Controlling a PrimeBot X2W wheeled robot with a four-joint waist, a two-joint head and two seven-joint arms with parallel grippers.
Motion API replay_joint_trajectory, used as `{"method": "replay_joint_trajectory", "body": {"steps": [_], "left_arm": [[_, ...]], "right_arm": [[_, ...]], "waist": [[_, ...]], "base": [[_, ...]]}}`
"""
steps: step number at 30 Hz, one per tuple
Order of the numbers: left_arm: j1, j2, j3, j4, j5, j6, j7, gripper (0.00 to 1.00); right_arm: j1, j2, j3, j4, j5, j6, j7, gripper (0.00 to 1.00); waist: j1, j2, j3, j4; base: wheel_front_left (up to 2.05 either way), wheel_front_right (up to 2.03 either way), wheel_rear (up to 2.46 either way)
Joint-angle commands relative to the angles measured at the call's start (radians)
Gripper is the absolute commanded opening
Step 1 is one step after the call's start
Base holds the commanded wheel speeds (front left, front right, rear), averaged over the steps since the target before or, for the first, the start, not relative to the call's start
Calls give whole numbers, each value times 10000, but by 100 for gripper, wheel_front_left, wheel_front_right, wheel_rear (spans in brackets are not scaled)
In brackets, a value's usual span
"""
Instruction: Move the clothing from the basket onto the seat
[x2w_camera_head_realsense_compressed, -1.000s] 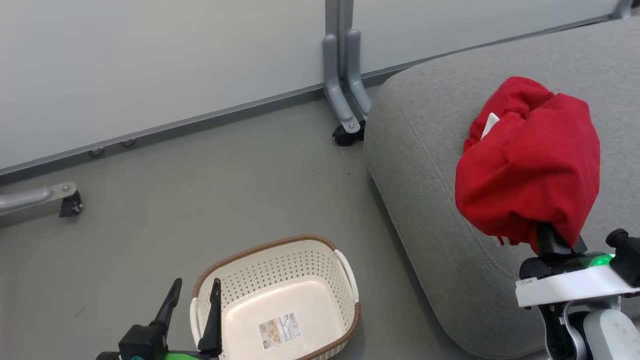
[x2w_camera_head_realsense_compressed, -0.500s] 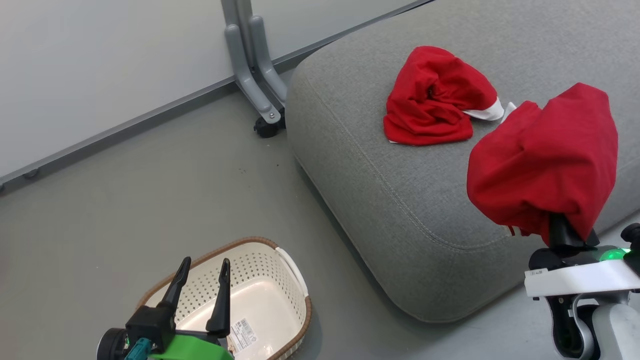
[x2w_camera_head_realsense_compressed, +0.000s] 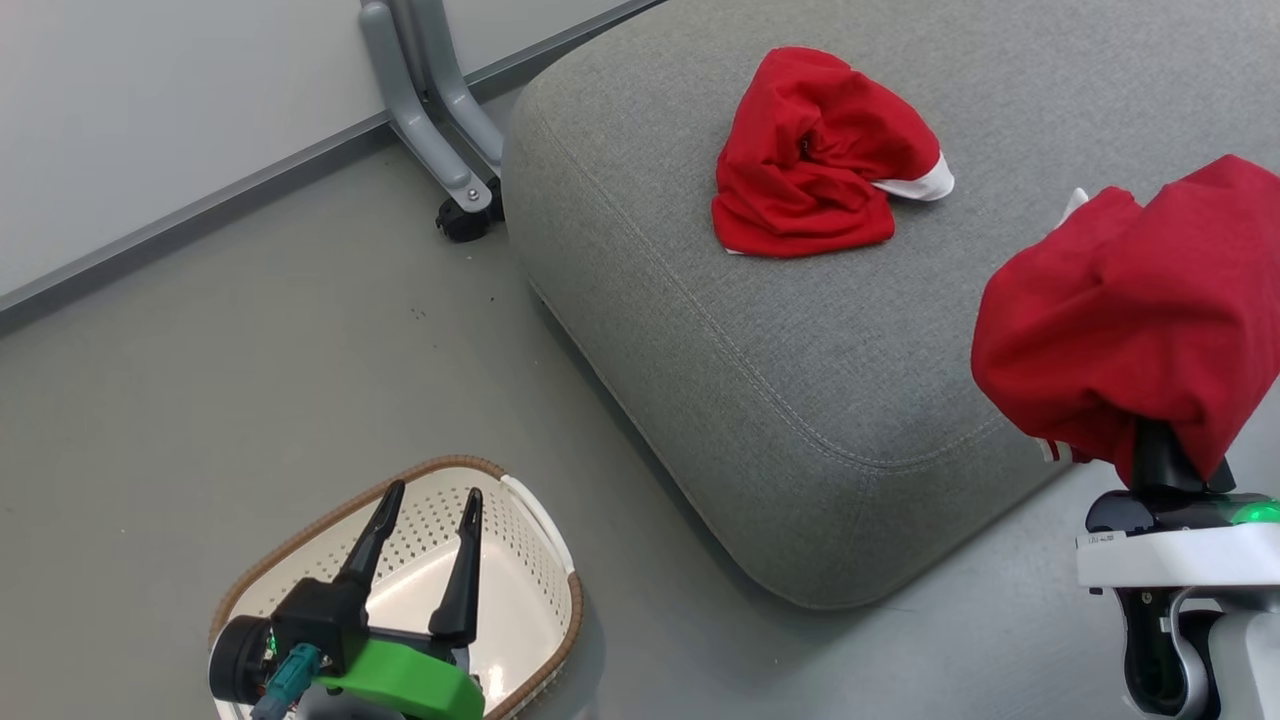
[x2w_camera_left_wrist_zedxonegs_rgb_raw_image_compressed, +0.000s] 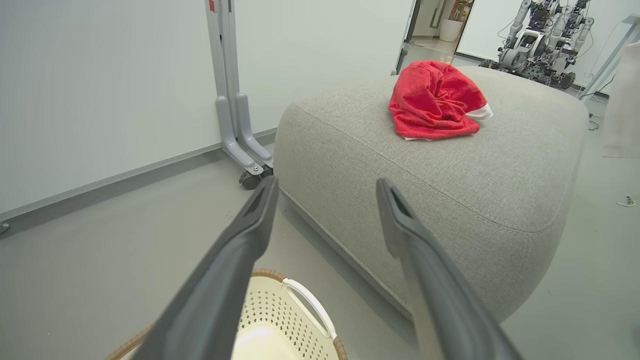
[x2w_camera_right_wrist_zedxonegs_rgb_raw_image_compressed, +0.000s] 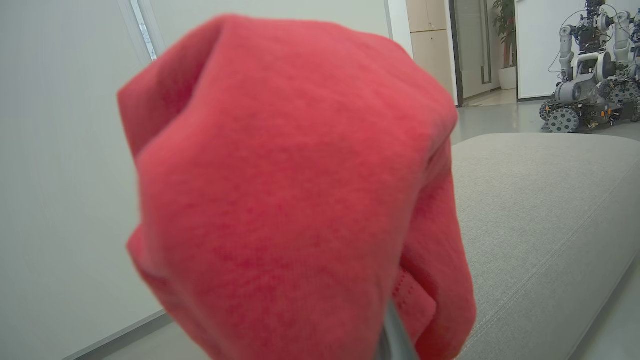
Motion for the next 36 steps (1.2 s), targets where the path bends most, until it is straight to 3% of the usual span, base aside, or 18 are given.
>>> {"method": "replay_joint_trajectory", "body": {"steps": [1,9,22,36], "left_arm": [[-86,109,35,-14,-97,5,0,100],[272,81,192,-163,-36,5,0,100],[-1385,1299,-999,-658,4,5,0,100],[-2957,1819,-1533,-1007,-126,5,0,100]], "right_arm": [[-34,32,27,-38,-85,0,-29,0],[-545,-238,373,134,-212,0,-29,0],[-4220,-1076,-780,22,-362,0,-29,0],[-8716,-2698,-1842,2997,-1751,-1,-27,0]], "waist": [[0,0,12,9],[0,0,256,-16],[0,0,3280,942],[0,0,5678,2310]], "base": [[0,0,0],[0,0,0],[0,0,0],[0,0,0]]}}
